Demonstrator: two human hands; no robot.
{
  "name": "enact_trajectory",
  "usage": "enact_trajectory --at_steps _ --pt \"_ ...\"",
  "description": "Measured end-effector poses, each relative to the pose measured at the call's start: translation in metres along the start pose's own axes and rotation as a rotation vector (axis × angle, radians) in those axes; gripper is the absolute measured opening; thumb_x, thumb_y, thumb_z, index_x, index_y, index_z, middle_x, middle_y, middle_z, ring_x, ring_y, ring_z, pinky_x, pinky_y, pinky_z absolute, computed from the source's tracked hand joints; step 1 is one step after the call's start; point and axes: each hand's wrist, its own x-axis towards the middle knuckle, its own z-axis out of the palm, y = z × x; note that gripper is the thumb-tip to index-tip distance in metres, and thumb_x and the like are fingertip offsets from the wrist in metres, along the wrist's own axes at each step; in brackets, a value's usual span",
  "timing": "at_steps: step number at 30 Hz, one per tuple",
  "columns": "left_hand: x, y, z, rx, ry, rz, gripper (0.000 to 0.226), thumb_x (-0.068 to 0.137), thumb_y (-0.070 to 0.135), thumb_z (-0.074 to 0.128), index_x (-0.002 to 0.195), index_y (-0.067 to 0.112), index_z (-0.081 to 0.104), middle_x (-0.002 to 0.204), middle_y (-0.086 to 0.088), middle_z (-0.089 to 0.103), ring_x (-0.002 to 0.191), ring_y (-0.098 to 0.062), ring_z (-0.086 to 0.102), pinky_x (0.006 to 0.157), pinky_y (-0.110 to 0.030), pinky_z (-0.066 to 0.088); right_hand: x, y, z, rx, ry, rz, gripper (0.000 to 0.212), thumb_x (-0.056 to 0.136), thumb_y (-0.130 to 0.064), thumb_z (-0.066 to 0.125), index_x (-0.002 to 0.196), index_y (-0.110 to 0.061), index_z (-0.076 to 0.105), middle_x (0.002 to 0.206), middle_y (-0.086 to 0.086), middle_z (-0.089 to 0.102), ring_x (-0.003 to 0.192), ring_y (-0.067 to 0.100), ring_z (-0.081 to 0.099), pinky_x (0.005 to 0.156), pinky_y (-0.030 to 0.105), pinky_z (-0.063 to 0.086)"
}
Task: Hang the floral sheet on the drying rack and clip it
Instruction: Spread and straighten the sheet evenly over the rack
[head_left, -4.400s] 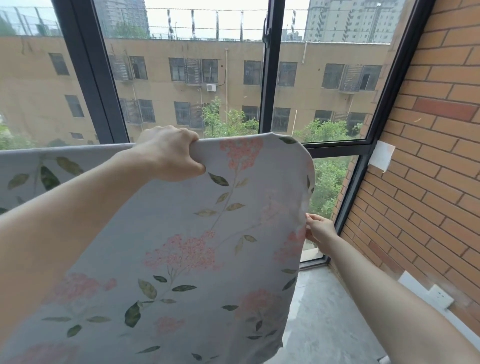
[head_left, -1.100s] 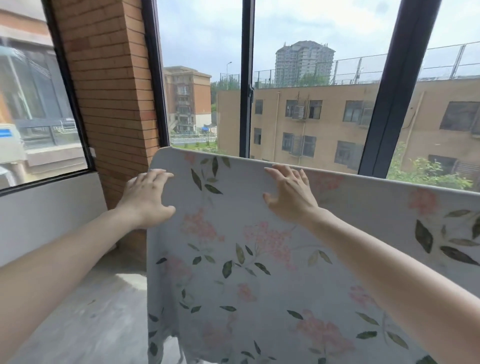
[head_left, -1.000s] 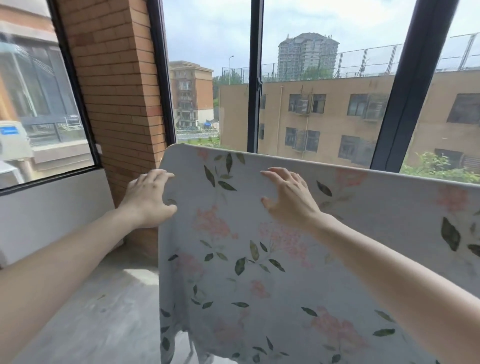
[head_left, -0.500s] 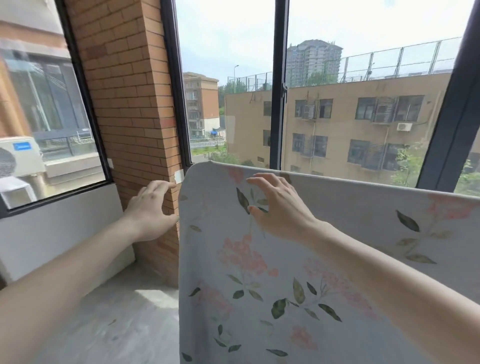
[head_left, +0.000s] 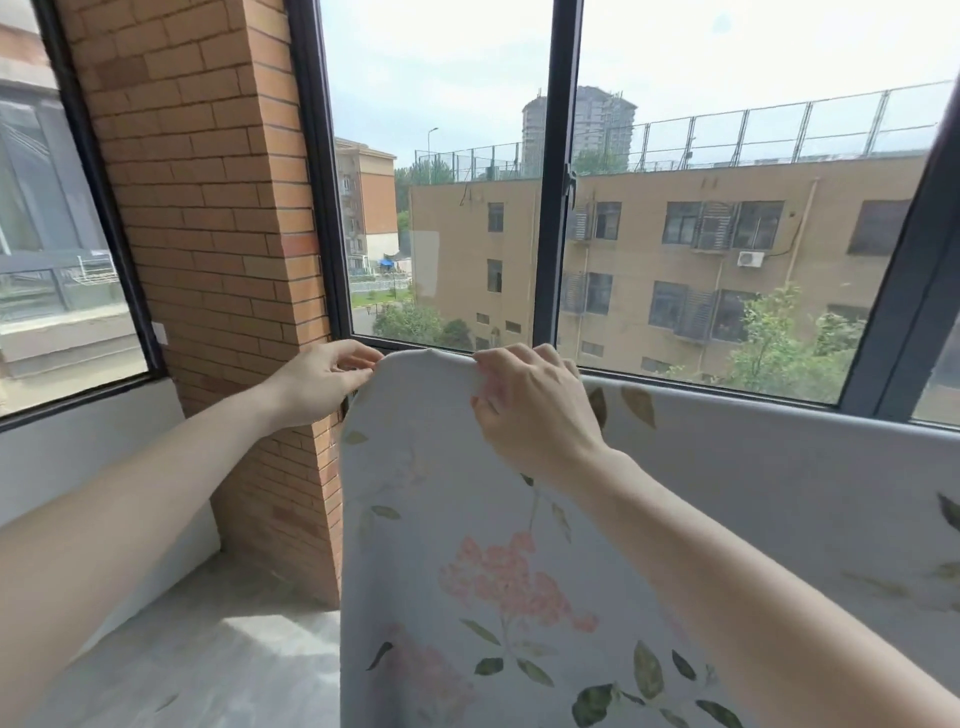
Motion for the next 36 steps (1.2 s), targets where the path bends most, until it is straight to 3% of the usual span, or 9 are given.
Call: enact_trajectory --at_steps 5,11,15,19,24,27,31,33,36 --pt "0.035 -0.021 0.003 -0.185 -0.172 0.072 0.016 0.103 0.026 0.063 0.115 0.020 0.071 0.112 -0.003 0.073 0.103 -0.022 0.071 0.085 -0.035 0.060 0.001 0.001 0.015 -0.120 0.101 0.120 0.039 0.092 -0.049 0.058 0.128 -0.033 0.064 0.121 -0.009 0.067 0.114 0.022 0.051 0.102 0.037 0.033" --pt "0.057 -0.046 -0.007 -0.348 -0.347 0.176 0.031 0.092 0.036 0.068 0.114 0.016 0.077 0.105 -0.004 0.079 0.097 -0.018 0.075 0.071 -0.026 0.060 0.007 -0.013 0.029 -0.247 0.157 0.244 0.035 0.097 -0.064 0.045 0.098 -0.033 0.060 0.106 -0.011 0.067 0.106 0.019 0.054 0.098 0.039 0.032" --pt "0.068 -0.061 -0.012 -0.437 -0.405 0.213 0.035 0.091 0.029 0.069 0.117 0.006 0.075 0.109 -0.014 0.078 0.095 -0.020 0.074 0.071 -0.024 0.060 0.012 -0.027 0.037 -0.274 0.183 0.329 0.037 0.098 -0.066 0.040 0.084 -0.033 0.050 0.094 -0.011 0.064 0.097 0.020 0.052 0.095 0.039 0.031" --pt "0.079 -0.067 -0.015 -0.462 -0.491 0.237 0.025 0.093 0.015 0.071 0.115 0.002 0.076 0.109 -0.019 0.077 0.090 -0.021 0.074 0.075 -0.024 0.060 0.013 -0.033 0.037 -0.321 0.176 0.379 0.044 0.097 -0.069 0.037 0.084 -0.031 0.056 0.087 -0.013 0.059 0.090 0.018 0.050 0.091 0.039 0.031" --pt "0.093 -0.062 -0.016 -0.513 -0.545 0.233 0.019 0.073 0.030 0.084 0.089 0.019 0.084 0.095 -0.009 0.078 0.087 -0.021 0.069 0.085 -0.032 0.060 0.014 -0.037 0.029 -0.340 0.144 0.435 0.048 0.097 -0.070 0.037 0.081 -0.030 0.057 0.085 -0.011 0.060 0.090 0.018 0.048 0.089 0.038 0.027" --pt "0.098 -0.056 -0.018 -0.413 -0.572 0.330 0.008 0.081 0.030 0.076 0.082 0.025 0.082 0.086 0.000 0.075 0.081 -0.010 0.066 0.082 -0.022 0.056 0.013 -0.041 0.026 -0.341 0.114 0.444 0.047 0.097 -0.069 0.038 0.083 -0.029 0.058 0.087 -0.011 0.059 0.092 0.019 0.047 0.086 0.036 0.023" --pt "0.106 -0.049 -0.022 -0.314 -0.461 0.397 0.011 0.094 0.028 0.071 0.091 0.019 0.076 0.090 0.002 0.075 0.085 -0.004 0.066 0.087 -0.016 0.051 0.016 -0.042 0.024 -0.334 0.098 0.456 0.046 0.099 -0.068 0.039 0.083 -0.029 0.059 0.088 -0.010 0.059 0.095 0.019 0.048 0.090 0.036 0.024" --pt "0.107 -0.050 -0.014 -0.364 -0.451 0.386 0.010 0.098 0.023 0.069 0.092 0.017 0.075 0.088 0.002 0.072 0.084 -0.007 0.063 0.087 -0.019 0.051 0.017 -0.043 0.024 -0.335 0.088 0.459 0.047 0.099 -0.068 0.039 0.084 -0.028 0.060 0.090 -0.009 0.060 0.095 0.019 0.047 0.091 0.037 0.026" --pt "0.104 -0.056 0.003 -0.470 -0.585 0.285 0.014 0.102 0.022 0.064 0.092 0.016 0.073 0.085 0.005 0.070 0.081 -0.010 0.062 0.082 -0.025 0.053 0.017 -0.045 0.023 -0.336 0.080 0.470 0.048 0.100 -0.067 0.039 0.086 -0.027 0.062 0.091 -0.006 0.061 0.095 0.019 0.047 0.091 0.039 0.028"
